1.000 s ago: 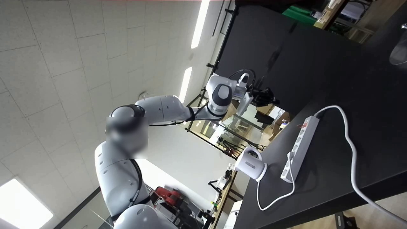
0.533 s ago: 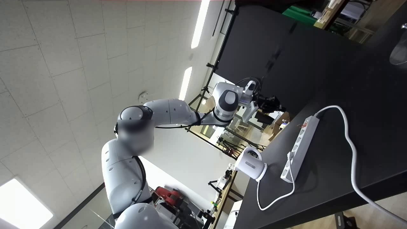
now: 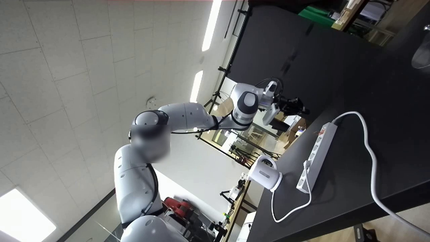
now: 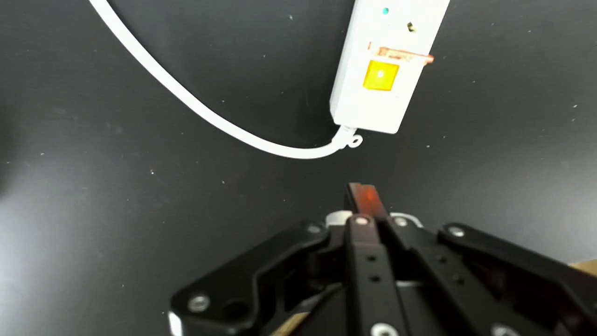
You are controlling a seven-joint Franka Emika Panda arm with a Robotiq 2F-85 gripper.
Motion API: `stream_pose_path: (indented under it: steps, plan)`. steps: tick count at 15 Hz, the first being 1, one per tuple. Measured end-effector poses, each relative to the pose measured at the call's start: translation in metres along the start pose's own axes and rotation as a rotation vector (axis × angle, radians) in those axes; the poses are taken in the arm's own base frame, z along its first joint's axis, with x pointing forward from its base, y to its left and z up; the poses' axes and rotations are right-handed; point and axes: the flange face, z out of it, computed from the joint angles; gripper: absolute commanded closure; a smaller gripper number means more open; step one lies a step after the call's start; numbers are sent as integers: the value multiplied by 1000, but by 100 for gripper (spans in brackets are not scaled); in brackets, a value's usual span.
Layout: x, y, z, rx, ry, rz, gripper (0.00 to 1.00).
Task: Switch off the extension cord
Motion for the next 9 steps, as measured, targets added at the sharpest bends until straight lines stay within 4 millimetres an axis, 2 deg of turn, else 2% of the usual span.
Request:
stream_pose_path:
  steps: [3,9]
  plan:
    - [6,10,5,-4,-9,12,100]
    - [12,17,10,3,-28,-9,99]
